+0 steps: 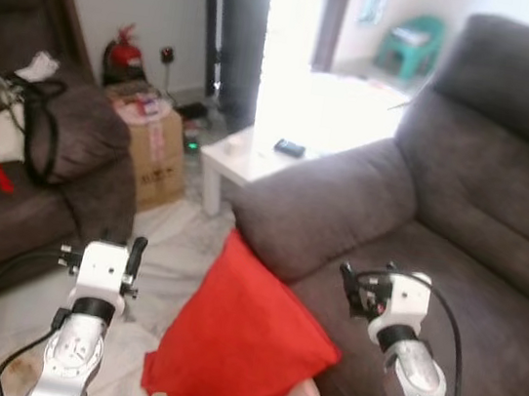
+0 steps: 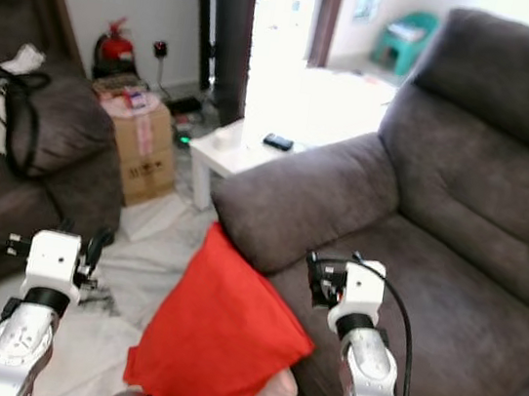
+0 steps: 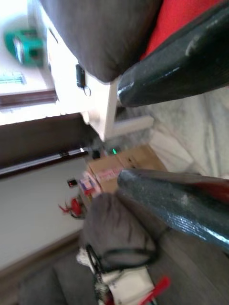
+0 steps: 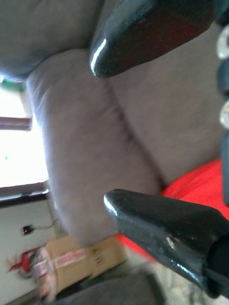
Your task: Move the pillow to the sofa from floor
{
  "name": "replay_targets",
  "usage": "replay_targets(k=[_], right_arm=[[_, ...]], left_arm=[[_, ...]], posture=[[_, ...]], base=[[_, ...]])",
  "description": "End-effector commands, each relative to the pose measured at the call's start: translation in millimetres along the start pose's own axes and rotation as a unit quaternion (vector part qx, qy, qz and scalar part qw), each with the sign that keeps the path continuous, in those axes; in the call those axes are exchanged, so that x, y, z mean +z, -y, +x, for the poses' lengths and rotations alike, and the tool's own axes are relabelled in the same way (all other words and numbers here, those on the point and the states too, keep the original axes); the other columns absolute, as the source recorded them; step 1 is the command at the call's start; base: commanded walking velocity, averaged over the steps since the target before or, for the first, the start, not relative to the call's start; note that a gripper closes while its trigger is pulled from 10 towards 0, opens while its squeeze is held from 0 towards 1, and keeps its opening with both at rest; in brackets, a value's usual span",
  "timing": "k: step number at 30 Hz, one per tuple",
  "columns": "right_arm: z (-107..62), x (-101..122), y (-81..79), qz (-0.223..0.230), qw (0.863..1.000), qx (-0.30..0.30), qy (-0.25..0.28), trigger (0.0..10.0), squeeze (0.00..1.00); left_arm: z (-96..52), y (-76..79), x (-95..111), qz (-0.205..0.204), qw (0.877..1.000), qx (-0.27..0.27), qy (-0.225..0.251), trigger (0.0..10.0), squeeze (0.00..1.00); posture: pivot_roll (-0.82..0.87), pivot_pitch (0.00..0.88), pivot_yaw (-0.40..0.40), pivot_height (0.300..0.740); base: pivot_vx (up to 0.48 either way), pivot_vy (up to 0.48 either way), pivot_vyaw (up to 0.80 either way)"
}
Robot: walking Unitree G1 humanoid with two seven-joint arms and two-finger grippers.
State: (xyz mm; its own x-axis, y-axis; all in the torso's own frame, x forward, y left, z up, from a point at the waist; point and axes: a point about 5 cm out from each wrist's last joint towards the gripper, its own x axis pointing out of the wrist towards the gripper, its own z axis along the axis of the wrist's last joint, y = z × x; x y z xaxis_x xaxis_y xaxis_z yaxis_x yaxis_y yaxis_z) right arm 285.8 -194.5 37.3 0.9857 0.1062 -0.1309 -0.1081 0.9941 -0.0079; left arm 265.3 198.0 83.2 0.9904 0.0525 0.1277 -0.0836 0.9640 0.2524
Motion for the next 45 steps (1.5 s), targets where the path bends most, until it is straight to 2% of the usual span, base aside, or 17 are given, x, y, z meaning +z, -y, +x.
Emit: replay_targets(k=[1, 10, 12, 26, 31, 42, 45], right_arm=[[6.6, 8.1, -1.2, -0.006, 1.000, 0.007, 0.010, 10.0, 0.00], [6.9, 7.4, -2.2, -0.007, 1.000, 0.012, 0.006, 10.0, 0.00], [6.6, 7.1, -3.6, -0.019, 1.000, 0.020, 0.006, 10.0, 0.00], [6.2, 6.0, -7.7, -0.019, 0.999, 0.032, 0.006, 10.0, 0.00], [6.7, 4.7, -8.3, -0.015, 0.999, 0.030, 0.002, 10.0, 0.00], [6.3, 2.1, -1.3, 0.005, 1.000, -0.001, -0.004, 10.0, 0.00], [5.3, -0.8, 7.5, 0.030, 0.999, -0.038, -0.011, 10.0, 0.00]], left_arm=[[-6.4, 0.0, -7.6, -0.005, 1.000, 0.002, -0.019, 10.0, 0.00], [-6.2, 1.1, -8.3, -0.007, 1.000, -0.003, -0.021, 10.0, 0.00], [-6.6, 1.7, -8.6, -0.008, 1.000, -0.003, -0.022, 10.0, 0.00], [-6.6, 3.2, -10.2, -0.009, 1.000, -0.011, -0.026, 10.0, 0.00], [-7.0, 6.0, -11.0, -0.013, 0.999, -0.020, -0.028, 10.0, 0.00], [-8.6, 8.9, -11.1, -0.020, 0.999, -0.032, -0.027, 10.0, 0.00], [-9.1, 5.5, -12.2, -0.016, 0.999, -0.027, -0.030, 10.0, 0.00]], posture=[[0.03, 0.000, 0.007, 0.643], [0.03, 0.000, 0.008, 0.643], [0.03, 0.000, 0.005, 0.643], [0.03, 0.000, 0.008, 0.643], [0.03, 0.000, 0.007, 0.643], [0.03, 0.000, 0.006, 0.643], [0.04, 0.000, 0.005, 0.643]], base=[[0.000, 0.000, 0.00], [0.000, 0.000, 0.00], [0.000, 0.000, 0.00], [0.000, 0.000, 0.75], [0.000, 0.000, 0.00], [0.000, 0.000, 0.00], [0.000, 0.000, 0.00]])
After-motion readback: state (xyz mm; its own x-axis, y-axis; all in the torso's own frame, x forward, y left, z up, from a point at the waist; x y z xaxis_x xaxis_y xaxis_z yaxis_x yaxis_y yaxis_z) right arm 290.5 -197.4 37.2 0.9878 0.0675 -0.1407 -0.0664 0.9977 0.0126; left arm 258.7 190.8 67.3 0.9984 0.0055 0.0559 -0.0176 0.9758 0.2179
